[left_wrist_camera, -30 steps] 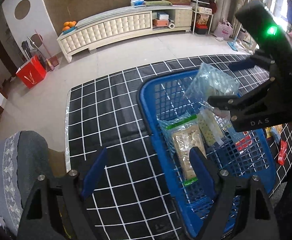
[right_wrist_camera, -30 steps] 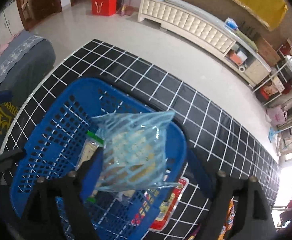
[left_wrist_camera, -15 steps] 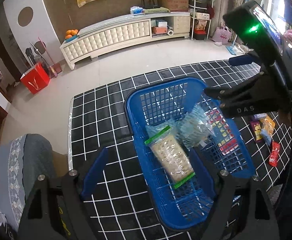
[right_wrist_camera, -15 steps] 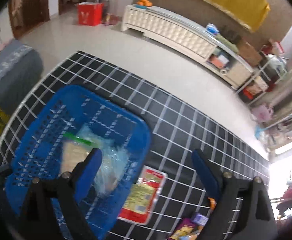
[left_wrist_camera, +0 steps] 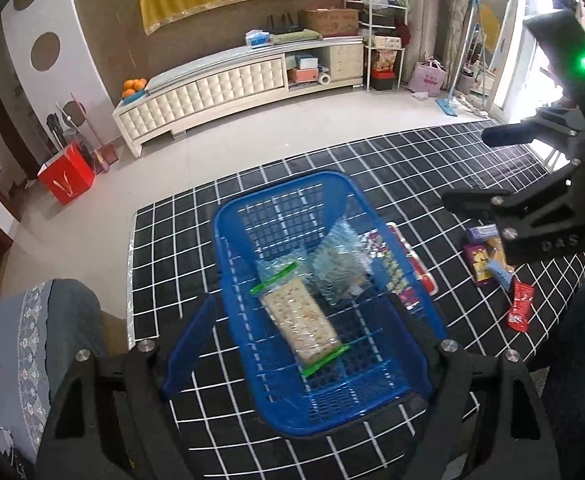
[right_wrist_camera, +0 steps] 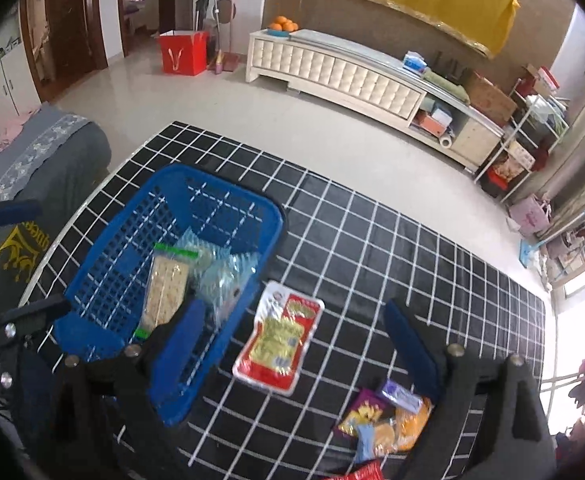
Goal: Organize snacks
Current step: 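Reach the right gripper to the red-and-yellow pouch and close on it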
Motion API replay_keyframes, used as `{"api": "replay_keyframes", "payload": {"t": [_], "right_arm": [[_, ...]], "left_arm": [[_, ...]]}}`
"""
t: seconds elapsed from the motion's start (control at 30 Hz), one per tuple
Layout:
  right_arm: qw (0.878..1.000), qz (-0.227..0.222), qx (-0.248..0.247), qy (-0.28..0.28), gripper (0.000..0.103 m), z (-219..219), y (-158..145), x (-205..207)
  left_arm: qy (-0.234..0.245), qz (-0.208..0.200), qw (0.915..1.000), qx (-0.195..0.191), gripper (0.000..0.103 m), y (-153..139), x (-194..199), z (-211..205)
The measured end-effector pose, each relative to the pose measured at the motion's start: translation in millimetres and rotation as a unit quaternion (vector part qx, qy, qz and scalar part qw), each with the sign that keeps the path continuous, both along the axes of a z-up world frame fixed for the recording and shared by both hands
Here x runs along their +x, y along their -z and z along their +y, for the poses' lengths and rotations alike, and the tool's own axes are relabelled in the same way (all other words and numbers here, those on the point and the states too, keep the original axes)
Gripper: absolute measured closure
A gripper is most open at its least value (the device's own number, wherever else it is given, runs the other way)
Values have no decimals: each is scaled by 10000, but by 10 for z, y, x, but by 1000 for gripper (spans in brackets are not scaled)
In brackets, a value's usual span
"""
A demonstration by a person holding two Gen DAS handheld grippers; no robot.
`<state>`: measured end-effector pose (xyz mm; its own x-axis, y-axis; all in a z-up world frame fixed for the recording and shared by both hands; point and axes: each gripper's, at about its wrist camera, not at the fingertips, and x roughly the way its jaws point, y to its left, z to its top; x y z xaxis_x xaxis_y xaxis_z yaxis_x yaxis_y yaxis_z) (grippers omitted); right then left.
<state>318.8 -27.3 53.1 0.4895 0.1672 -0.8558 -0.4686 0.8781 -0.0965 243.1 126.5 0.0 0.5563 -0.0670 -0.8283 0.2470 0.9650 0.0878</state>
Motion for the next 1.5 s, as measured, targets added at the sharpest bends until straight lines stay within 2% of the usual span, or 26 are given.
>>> {"api": "replay_keyframes", "payload": {"t": [0.4,0.67,0.77,0.93,1.13,1.2,1.37,1.5], "right_arm": [[9990,24,256,353,10,-762,-72,-330],[9964,275,577,557,10,-1160,100,-388],[9944,436,768,582,10,-1216,232,-370],[9895,837,1050,536,10,-1189,491,-251],[9854,1184,1119,489,10,-992,802,-84],[9823,1360,1182,506,10,-918,936,-3],[9750,1779,1242,489,10,-779,1235,181],[9696,2063,1197,543,10,-671,1512,333]], "left_arm": [[219,-36,9997,108,21,-79,-143,-676],[211,57,9995,248,21,134,-141,-1017],[52,196,9998,47,21,265,-104,-982],[-176,283,9994,54,21,424,-72,-817],[-658,542,9964,3,21,642,121,-448],[-709,601,9957,-34,21,699,163,-370],[-670,807,9944,144,21,924,255,-284],[-768,971,9923,33,21,1066,348,-191]]}}
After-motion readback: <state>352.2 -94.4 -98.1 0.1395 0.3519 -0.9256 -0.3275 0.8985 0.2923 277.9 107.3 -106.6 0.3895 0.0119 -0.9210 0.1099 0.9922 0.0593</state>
